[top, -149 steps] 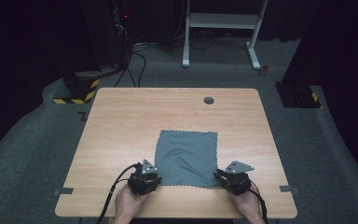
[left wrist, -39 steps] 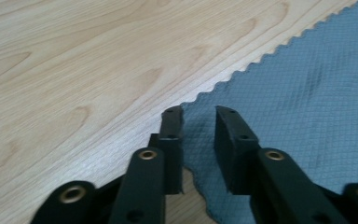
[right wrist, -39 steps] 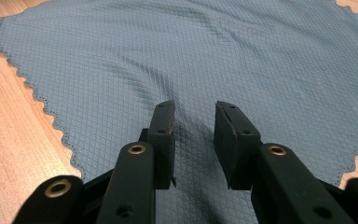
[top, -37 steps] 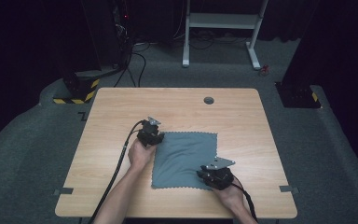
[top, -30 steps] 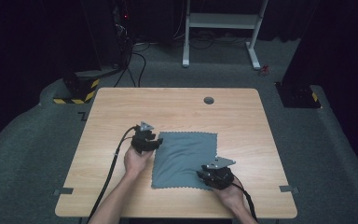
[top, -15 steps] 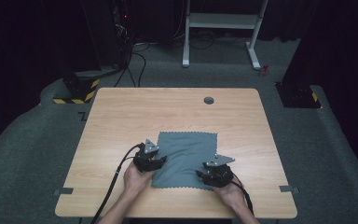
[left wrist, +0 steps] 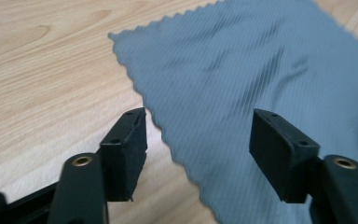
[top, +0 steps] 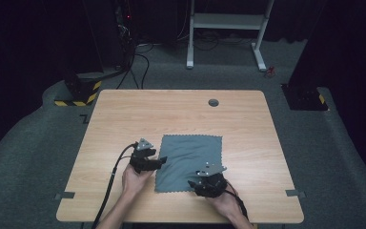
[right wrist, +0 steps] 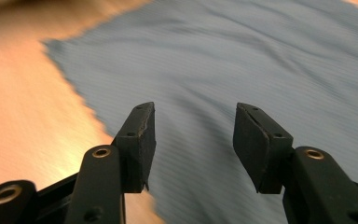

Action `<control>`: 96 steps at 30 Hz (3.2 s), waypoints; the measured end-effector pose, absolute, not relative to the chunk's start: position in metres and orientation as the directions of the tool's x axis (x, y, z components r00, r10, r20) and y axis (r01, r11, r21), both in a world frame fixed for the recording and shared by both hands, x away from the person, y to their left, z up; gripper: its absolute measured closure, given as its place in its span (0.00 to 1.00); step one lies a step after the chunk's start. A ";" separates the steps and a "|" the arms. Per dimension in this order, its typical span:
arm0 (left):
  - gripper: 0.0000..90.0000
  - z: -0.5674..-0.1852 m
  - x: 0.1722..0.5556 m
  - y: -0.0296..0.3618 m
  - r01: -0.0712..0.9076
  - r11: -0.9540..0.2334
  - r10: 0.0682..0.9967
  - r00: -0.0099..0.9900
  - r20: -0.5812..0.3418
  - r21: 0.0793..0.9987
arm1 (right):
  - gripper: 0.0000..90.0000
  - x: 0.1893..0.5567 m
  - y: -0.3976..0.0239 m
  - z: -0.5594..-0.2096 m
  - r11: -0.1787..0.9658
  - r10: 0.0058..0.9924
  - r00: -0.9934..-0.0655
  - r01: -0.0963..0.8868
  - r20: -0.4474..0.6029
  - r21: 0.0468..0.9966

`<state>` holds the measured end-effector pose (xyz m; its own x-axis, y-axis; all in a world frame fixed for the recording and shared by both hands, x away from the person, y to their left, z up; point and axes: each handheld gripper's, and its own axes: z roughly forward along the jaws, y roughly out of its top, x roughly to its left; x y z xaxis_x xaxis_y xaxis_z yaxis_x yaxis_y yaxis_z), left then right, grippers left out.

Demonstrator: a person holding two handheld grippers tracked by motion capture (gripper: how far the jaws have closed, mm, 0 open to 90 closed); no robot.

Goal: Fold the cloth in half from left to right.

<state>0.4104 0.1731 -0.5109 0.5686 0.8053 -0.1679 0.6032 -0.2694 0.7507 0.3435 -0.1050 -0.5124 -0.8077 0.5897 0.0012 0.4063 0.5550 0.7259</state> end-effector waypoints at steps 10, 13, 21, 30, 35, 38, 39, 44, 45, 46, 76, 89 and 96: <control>0.44 -0.506 0.455 0.176 0.639 -0.281 0.838 0.528 -0.142 0.716 | 0.63 0.340 -0.056 -0.514 0.552 0.520 -0.854 0.343 0.007 0.760; 0.48 -0.507 0.466 0.174 0.653 -0.285 0.856 0.503 -0.120 0.702 | 0.65 0.338 -0.043 -0.515 0.565 0.494 -0.869 0.327 0.007 0.758; 0.49 -0.508 0.487 0.162 0.658 -0.302 0.861 0.499 -0.100 0.690 | 0.68 0.327 -0.012 -0.519 0.611 0.400 -0.916 0.264 -0.003 0.746; 0.50 -0.512 0.503 0.151 0.679 -0.289 0.875 0.474 -0.103 0.675 | 0.71 0.322 0.004 -0.524 0.635 0.378 -0.925 0.238 -0.028 0.735; 0.51 -0.513 0.508 0.152 0.682 -0.281 0.889 0.451 -0.085 0.675 | 0.74 0.321 0.005 -0.524 0.639 0.378 -0.925 0.227 -0.043 0.735; 0.55 -0.513 0.504 0.147 0.660 -0.332 0.887 0.462 -0.016 0.674 | 0.79 0.319 0.006 -0.524 0.644 0.376 -0.925 0.220 -0.053 0.732; 0.57 -0.513 0.503 0.146 0.654 -0.339 0.883 0.469 -0.010 0.676 | 0.82 0.318 0.007 -0.524 0.652 0.369 -0.927 0.210 -0.063 0.728; 0.70 -0.513 0.501 0.144 0.645 -0.350 0.873 0.488 -0.013 0.679 | 0.94 0.314 0.010 -0.523 0.666 0.364 -0.926 0.185 -0.098 0.723; 0.74 -0.513 0.501 0.143 0.642 -0.357 0.869 0.495 -0.010 0.679 | 0.96 0.314 0.010 -0.523 0.669 0.370 -0.923 0.188 -0.103 0.720; 0.77 -0.513 0.500 0.142 0.638 -0.358 0.865 0.502 -0.016 0.681 | 0.98 0.314 0.009 -0.523 0.671 0.375 -0.921 0.193 -0.104 0.716; 1.00 -0.481 0.509 0.178 0.690 -0.222 0.833 0.501 -0.233 0.689 | 1.00 0.315 0.004 -0.488 0.605 0.363 -0.931 0.197 -0.047 0.772; 1.00 -0.466 0.490 0.213 0.673 -0.180 0.853 0.470 -0.226 0.717 | 1.00 0.312 0.015 -0.469 0.535 0.309 -0.951 0.174 0.000 0.826; 1.00 -0.479 0.497 0.183 0.681 -0.180 0.840 0.482 -0.249 0.710 | 1.00 0.309 -0.027 -0.476 0.488 0.392 -0.919 0.237 0.031 0.840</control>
<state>0.4975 0.1834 -0.4791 0.4818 0.8402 -0.2490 0.6812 -0.1804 0.7095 0.3094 -0.0272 -0.4756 -0.9193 0.3924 0.0313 0.2368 0.4875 0.8404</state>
